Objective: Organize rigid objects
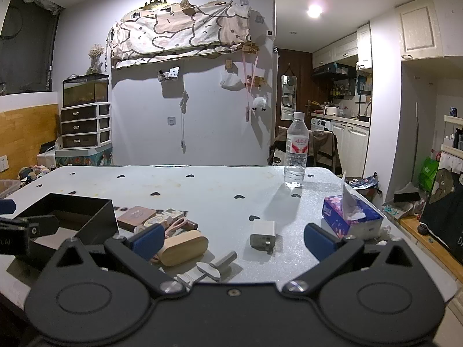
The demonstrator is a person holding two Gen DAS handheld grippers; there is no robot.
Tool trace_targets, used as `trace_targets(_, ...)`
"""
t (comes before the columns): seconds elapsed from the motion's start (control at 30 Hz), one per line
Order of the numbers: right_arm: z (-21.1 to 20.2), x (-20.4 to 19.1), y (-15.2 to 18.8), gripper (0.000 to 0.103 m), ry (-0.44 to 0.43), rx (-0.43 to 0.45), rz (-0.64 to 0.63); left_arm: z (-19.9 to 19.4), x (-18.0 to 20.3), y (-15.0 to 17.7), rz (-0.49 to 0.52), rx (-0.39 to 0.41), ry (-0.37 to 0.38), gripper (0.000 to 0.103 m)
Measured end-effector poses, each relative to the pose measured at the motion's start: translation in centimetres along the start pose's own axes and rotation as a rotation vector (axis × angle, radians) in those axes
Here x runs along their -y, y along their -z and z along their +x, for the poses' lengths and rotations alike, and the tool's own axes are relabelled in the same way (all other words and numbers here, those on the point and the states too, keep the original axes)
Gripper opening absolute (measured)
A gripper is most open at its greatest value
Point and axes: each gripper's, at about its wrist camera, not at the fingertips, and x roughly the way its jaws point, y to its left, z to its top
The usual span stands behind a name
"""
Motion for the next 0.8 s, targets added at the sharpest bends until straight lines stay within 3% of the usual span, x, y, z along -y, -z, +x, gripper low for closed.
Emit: trace_targets(0.8,0.23,-0.06,0.15,0.103,0.000,-0.004,0.000,-0.09,-0.16,-0.07,0.000,-0.002,-0.001,0.103)
